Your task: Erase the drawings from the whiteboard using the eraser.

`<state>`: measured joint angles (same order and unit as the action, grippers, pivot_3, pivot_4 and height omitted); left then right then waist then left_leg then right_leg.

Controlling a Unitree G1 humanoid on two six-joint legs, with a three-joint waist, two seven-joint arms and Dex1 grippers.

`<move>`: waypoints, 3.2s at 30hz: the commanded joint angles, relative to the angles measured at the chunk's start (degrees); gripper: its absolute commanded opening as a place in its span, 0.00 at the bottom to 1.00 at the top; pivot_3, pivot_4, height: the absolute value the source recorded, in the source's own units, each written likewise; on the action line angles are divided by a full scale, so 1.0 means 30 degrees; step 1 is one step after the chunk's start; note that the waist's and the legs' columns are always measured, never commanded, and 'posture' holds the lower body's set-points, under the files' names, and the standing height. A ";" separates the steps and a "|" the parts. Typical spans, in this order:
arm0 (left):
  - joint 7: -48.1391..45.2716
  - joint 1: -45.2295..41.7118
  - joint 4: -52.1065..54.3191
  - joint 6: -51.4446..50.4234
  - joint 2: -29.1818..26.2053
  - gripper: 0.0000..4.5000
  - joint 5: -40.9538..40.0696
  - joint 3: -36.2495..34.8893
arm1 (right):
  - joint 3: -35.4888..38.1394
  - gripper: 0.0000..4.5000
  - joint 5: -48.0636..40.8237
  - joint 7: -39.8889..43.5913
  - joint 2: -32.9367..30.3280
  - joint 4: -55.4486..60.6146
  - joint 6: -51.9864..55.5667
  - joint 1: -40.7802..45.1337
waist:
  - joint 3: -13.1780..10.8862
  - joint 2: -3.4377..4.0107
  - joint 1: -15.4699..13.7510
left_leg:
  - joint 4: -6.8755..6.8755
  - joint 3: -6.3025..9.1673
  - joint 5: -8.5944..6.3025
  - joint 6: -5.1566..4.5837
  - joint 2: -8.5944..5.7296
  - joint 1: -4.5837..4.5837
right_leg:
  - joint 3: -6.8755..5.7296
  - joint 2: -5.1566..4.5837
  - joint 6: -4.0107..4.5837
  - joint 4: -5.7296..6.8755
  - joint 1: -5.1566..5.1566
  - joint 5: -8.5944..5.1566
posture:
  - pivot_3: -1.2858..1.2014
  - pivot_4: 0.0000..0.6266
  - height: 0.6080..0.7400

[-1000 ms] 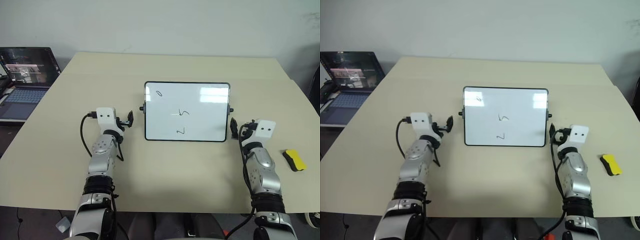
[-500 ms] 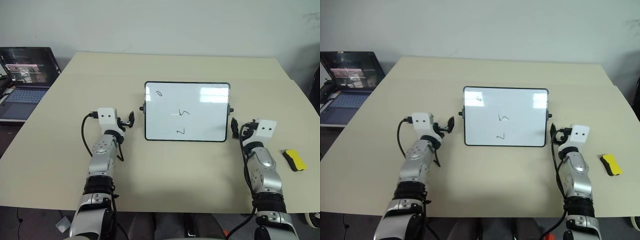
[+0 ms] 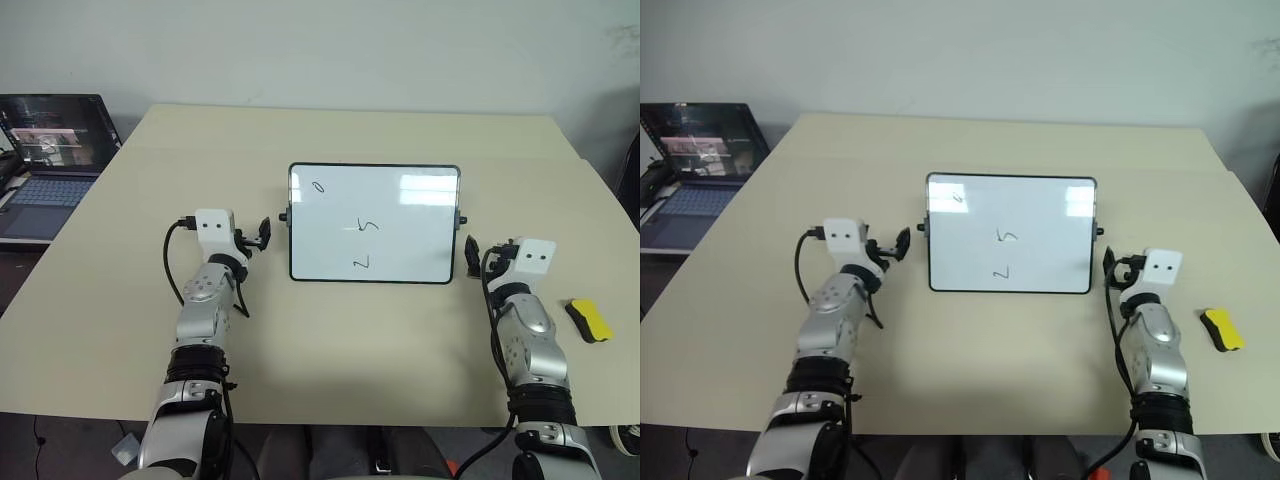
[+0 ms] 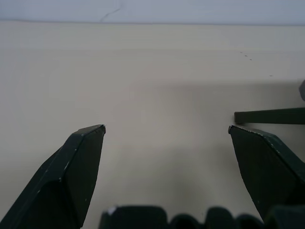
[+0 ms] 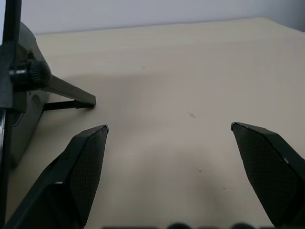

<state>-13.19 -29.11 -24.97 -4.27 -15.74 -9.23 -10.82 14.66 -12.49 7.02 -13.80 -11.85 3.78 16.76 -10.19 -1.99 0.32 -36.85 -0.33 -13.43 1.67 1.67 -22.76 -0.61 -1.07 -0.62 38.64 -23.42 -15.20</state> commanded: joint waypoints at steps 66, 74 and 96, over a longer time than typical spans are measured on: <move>-2.2282 -0.4997 0.2694 -0.7883 -1.3144 1.00 -0.6152 0.0674 | 1.0053 1.00 -0.4817 0.7904 -1.3194 1.4976 2.7830 -0.6616 | -0.0010 -0.0003 -0.0007 | 0.0037 -0.0001 -0.0042 -0.0071 0.0009 -0.0060 | -0.0015 0.0023 -0.0011 -0.0202 0.0013 -0.0007 | 0.52 0.24 1.00; -2.2168 -0.4770 0.2981 -0.8015 -1.3086 1.00 -0.6326 0.0630 | 0.9028 1.00 -0.4199 0.7691 -1.2298 1.3178 2.6095 -0.7264 | -0.0010 -0.0003 -0.0002 | 0.0019 -0.0003 -0.0042 -0.0071 0.0002 -0.0052 | -0.0013 0.0023 -0.0029 -0.0203 0.0027 0.0003 | 0.52 0.24 1.00; -2.1261 -0.3846 0.4043 -0.8395 -1.3454 1.00 -0.6303 0.0280 | 0.6610 1.00 -0.3269 0.9674 -1.3806 0.5933 1.8736 -0.6805 | -0.0010 -0.0002 0.0009 | 0.0009 -0.0017 -0.0043 -0.0073 0.0003 -0.0046 | -0.0004 0.0033 -0.0032 -0.0191 0.0028 0.0006 | 0.52 0.24 1.00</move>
<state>-77.14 -40.25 -14.98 -29.58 -54.79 -27.60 -8.21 34.44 -22.57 35.07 -53.89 6.19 61.54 -3.81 -10.22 -2.00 0.34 -36.82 -0.38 -13.56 1.45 1.68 -22.90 -0.62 -0.97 -0.71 38.07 -23.34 -15.18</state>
